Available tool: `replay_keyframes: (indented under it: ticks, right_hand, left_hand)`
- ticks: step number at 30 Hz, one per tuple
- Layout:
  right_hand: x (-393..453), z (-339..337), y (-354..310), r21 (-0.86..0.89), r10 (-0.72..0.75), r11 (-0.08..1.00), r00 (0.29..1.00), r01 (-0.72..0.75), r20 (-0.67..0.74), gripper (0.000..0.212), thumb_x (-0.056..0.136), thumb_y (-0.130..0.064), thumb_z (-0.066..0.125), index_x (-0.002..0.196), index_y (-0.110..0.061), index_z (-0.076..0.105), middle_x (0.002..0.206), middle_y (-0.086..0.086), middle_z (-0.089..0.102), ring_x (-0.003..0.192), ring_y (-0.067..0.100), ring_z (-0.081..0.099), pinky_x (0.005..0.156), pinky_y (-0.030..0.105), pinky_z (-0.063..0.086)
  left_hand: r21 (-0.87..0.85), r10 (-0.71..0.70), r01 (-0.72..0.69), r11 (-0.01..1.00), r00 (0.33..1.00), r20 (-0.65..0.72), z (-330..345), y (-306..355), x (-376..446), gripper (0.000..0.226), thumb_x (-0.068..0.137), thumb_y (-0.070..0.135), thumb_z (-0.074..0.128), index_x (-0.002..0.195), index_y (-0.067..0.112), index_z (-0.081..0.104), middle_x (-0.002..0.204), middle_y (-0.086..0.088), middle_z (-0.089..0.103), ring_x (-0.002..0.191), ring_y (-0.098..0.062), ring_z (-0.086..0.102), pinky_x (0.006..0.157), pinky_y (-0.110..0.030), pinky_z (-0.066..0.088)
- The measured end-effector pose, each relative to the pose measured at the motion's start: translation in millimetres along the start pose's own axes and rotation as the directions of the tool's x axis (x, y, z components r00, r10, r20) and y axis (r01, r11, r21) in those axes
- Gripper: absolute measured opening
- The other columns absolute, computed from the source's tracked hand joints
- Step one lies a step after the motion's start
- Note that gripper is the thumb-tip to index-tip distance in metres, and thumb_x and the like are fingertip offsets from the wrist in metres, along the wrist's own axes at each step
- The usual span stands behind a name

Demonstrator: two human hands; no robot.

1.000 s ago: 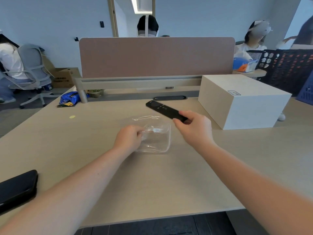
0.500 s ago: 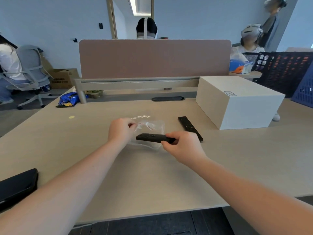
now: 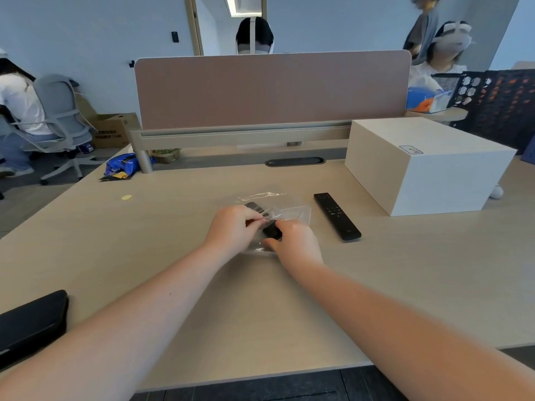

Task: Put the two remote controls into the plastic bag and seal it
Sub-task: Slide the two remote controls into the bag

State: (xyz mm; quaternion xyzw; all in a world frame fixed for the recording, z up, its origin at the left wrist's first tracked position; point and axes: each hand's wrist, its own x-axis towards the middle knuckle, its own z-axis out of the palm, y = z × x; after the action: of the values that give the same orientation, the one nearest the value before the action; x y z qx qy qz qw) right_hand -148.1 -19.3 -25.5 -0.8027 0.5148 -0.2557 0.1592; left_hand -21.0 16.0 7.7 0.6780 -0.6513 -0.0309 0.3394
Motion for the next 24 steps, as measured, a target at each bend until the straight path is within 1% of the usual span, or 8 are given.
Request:
replay_keyframes:
  ticks: [6, 12, 15, 18, 19, 21, 23, 24]
  right_hand:
    - [8.1, 7.5, -5.8, -0.148, -0.045, 0.987, 0.997, 0.054, 0.063, 0.027, 0.087, -0.030, 0.060, 0.102, -0.008, 0.064, 0.101, 0.012, 0.068, 0.090, 0.030, 0.065, 0.062, 0.028, 0.041]
    - [17.1, 8.1, -9.9, -0.244, -0.114, 0.960, 0.989, 0.135, 0.098, 0.024, 0.089, -0.025, 0.056, 0.095, -0.004, 0.067, 0.098, 0.014, 0.069, 0.088, 0.031, 0.066, 0.061, 0.028, 0.039]
    - [17.2, 9.2, -7.1, -0.269, -0.136, 0.949, 0.984, 0.163, 0.116, 0.030, 0.089, -0.032, 0.056, 0.093, -0.004, 0.067, 0.098, 0.014, 0.069, 0.088, 0.030, 0.066, 0.061, 0.029, 0.039]
    - [13.9, 6.5, -6.5, -0.267, -0.177, 0.941, 0.975, 0.208, 0.135, 0.028, 0.091, -0.028, 0.054, 0.096, -0.003, 0.066, 0.101, 0.015, 0.067, 0.090, 0.032, 0.064, 0.063, 0.031, 0.044]
    - [11.0, 4.1, -5.3, -0.257, -0.207, 0.939, 0.973, 0.228, 0.105, 0.026, 0.091, -0.026, 0.054, 0.095, -0.004, 0.066, 0.100, 0.015, 0.067, 0.089, 0.032, 0.064, 0.064, 0.032, 0.047]
    - [4.6, -4.1, 0.5, -0.233, -0.330, 0.924, 0.940, 0.303, -0.084, 0.023, 0.088, -0.024, 0.056, 0.081, -0.006, 0.069, 0.083, 0.011, 0.068, 0.077, 0.031, 0.064, 0.058, 0.032, 0.050]
    - [3.4, -12.4, 16.6, -0.261, -0.414, 0.904, 0.843, 0.337, -0.344, 0.026, 0.084, -0.024, 0.055, 0.065, -0.009, 0.065, 0.063, 0.008, 0.064, 0.062, 0.031, 0.059, 0.051, 0.033, 0.050]
    - [4.3, -18.6, 25.0, -0.264, -0.389, 0.917, 0.822, 0.300, -0.415, 0.027, 0.085, -0.025, 0.051, 0.068, -0.009, 0.065, 0.064, 0.008, 0.063, 0.064, 0.032, 0.057, 0.054, 0.036, 0.050]
  left_hand:
    - [0.024, 0.095, -0.095, 0.995, 0.995, 0.018, 1.5, -8.4, -5.6, 0.016, 0.086, 0.014, 0.059, 0.091, 0.010, 0.074, 0.087, -0.012, 0.072, 0.087, -0.029, 0.062, 0.076, -0.036, 0.049]
    - [0.021, 0.107, -0.107, 0.994, 0.994, 0.002, 2.0, -11.9, -5.5, 0.016, 0.085, 0.011, 0.060, 0.092, 0.011, 0.074, 0.085, -0.011, 0.073, 0.084, -0.027, 0.062, 0.069, -0.024, 0.040]
    - [0.021, 0.104, -0.104, 0.994, 0.995, -0.003, 3.2, -13.3, -4.9, 0.016, 0.085, 0.011, 0.059, 0.093, 0.010, 0.074, 0.085, -0.011, 0.072, 0.084, -0.028, 0.062, 0.069, -0.024, 0.040]
    - [0.031, 0.099, -0.099, 0.995, 0.995, -0.010, 3.9, -14.3, -4.6, 0.017, 0.085, 0.012, 0.059, 0.093, 0.011, 0.073, 0.085, -0.011, 0.072, 0.084, -0.028, 0.062, 0.068, -0.025, 0.039]
    - [0.034, 0.097, -0.096, 0.995, 0.995, -0.013, 3.7, -14.3, -4.4, 0.017, 0.086, 0.012, 0.059, 0.093, 0.011, 0.074, 0.085, -0.011, 0.072, 0.084, -0.027, 0.062, 0.068, -0.026, 0.041]
    - [0.032, 0.093, -0.093, 0.995, 0.996, -0.014, 3.0, -13.8, -3.9, 0.016, 0.086, 0.013, 0.059, 0.091, 0.012, 0.074, 0.084, -0.011, 0.071, 0.084, -0.028, 0.061, 0.069, -0.032, 0.047]
    - [0.043, 0.080, -0.079, 0.996, 0.997, -0.004, 2.7, -13.0, -3.6, 0.017, 0.086, 0.014, 0.057, 0.090, 0.013, 0.074, 0.083, -0.010, 0.071, 0.085, -0.027, 0.060, 0.070, -0.034, 0.048]
    - [0.053, 0.070, -0.070, 0.996, 0.998, 0.002, 2.7, -12.6, -3.7, 0.017, 0.087, 0.016, 0.057, 0.089, 0.014, 0.073, 0.083, -0.009, 0.070, 0.085, -0.026, 0.060, 0.068, -0.033, 0.046]
